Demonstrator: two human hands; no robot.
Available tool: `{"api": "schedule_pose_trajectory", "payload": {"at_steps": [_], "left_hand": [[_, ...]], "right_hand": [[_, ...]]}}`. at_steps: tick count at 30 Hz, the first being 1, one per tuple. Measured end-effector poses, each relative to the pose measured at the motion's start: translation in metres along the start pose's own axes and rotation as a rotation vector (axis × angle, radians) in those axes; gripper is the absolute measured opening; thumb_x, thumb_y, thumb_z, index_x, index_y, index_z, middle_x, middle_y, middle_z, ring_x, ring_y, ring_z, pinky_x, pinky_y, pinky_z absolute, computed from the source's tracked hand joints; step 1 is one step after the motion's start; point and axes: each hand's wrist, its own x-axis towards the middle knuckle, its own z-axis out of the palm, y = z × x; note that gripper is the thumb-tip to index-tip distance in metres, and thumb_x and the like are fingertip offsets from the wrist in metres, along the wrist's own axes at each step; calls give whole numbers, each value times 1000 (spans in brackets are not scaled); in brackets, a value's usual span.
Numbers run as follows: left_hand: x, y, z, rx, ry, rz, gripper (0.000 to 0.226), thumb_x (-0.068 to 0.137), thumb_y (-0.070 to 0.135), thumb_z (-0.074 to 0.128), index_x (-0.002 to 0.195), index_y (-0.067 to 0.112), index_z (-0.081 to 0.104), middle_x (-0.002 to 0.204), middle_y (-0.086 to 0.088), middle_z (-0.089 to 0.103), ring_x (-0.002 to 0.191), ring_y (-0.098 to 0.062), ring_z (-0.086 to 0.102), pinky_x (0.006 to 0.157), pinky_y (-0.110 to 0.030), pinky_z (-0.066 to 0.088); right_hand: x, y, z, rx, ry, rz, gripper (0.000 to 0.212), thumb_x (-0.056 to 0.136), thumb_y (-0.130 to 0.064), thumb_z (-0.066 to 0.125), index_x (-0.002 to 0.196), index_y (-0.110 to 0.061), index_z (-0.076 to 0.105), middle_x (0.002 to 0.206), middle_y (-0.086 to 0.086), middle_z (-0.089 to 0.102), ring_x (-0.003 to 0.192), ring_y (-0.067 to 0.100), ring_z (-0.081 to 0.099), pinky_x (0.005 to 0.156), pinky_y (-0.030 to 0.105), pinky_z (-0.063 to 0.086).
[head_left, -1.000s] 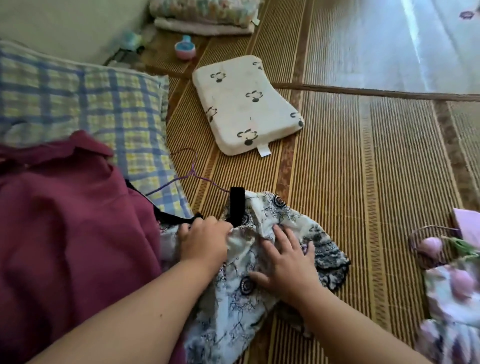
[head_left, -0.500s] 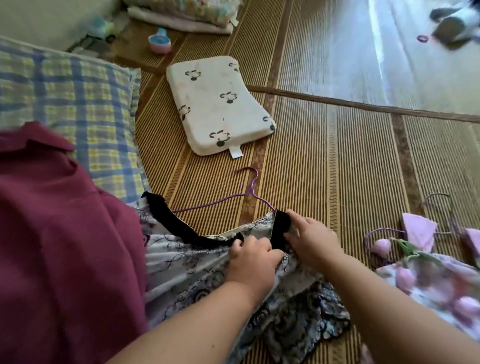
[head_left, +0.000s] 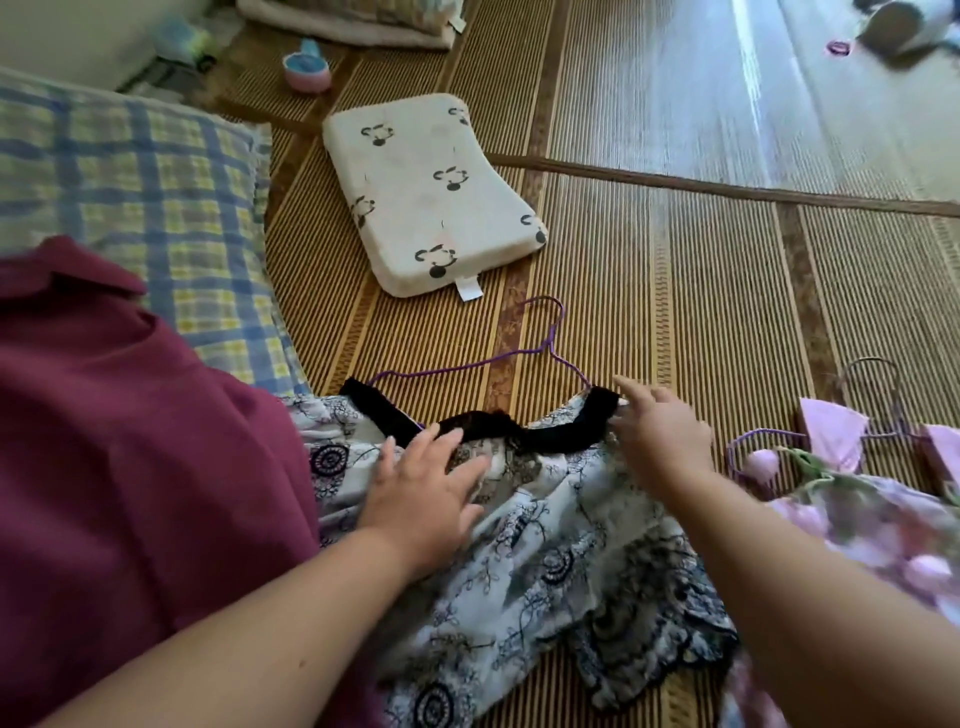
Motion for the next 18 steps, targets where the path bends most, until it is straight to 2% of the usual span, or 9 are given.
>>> {"api": "schedule_pose_trajectory", "payload": {"at_steps": [2,4,5,7,9,11,12,14,18], "left_hand": [[-11,-7,4,47,-79,-26,65,91,57,38,145,46,2,159,2,-9,145,-24,-14,110,-54,-12],[-28,-10,8,49,-102,-53,75,90,58,40,143,48,-11,158,1,-16,144,-25,-19,111,-56,-11],[-38,-10,10,45,-109,-66,79,89,59,41,142,48,-16,157,1,-19,143,-26,-22,111,-57,-10],[-63,-9,13,67,-144,-80,83,87,60,43,143,45,-18,156,-1,-24,141,-28,-26,111,-59,-9],[-89,-7,18,110,-207,-106,83,88,59,43,144,42,-15,155,-3,-28,141,-32,-26,110,-61,-6],[-113,-8,23,143,-282,-152,83,88,55,44,146,41,-13,154,-6,-29,141,-36,-22,110,-61,-4],[-122,-10,24,161,-317,-169,83,88,54,46,146,41,-12,154,-7,-29,142,-37,-20,110,-61,-5],[-141,-13,24,203,-362,-188,82,89,55,46,147,40,-10,155,-9,-28,142,-38,-18,110,-61,-6],[-167,-21,18,264,-368,-225,79,91,45,47,148,39,-8,157,-8,-20,144,-33,-15,110,-60,-4]], "right_hand": [[-39,-14,15,2,163,-244,39,87,-20,61,125,-27,58,117,-3,63,104,18,58,95,48,45],[-92,-29,31,42,212,-535,23,82,-14,62,103,-20,69,96,2,68,83,19,62,74,42,55],[-119,-33,40,21,152,-662,19,80,-19,62,97,-22,68,90,1,67,76,17,60,67,38,55],[-167,-40,56,-89,-65,-850,26,74,-42,59,99,-33,62,92,-4,64,78,14,60,68,32,54],[-194,-39,71,-198,-278,-853,39,66,-56,57,103,-44,60,99,-9,65,85,14,63,72,32,54],[-199,-44,73,-348,-331,-722,35,65,-56,59,98,-47,64,104,-10,66,94,16,64,75,39,55],[-196,-47,73,-389,-334,-672,28,73,-49,58,100,-44,64,111,-7,63,103,20,59,84,46,50],[-193,-50,73,-364,-458,-609,24,89,-33,48,110,-34,61,126,-1,52,119,26,43,103,53,29],[-194,-40,60,-380,-491,-694,27,94,-26,44,116,-33,59,126,-6,55,122,23,44,110,57,11]]}}
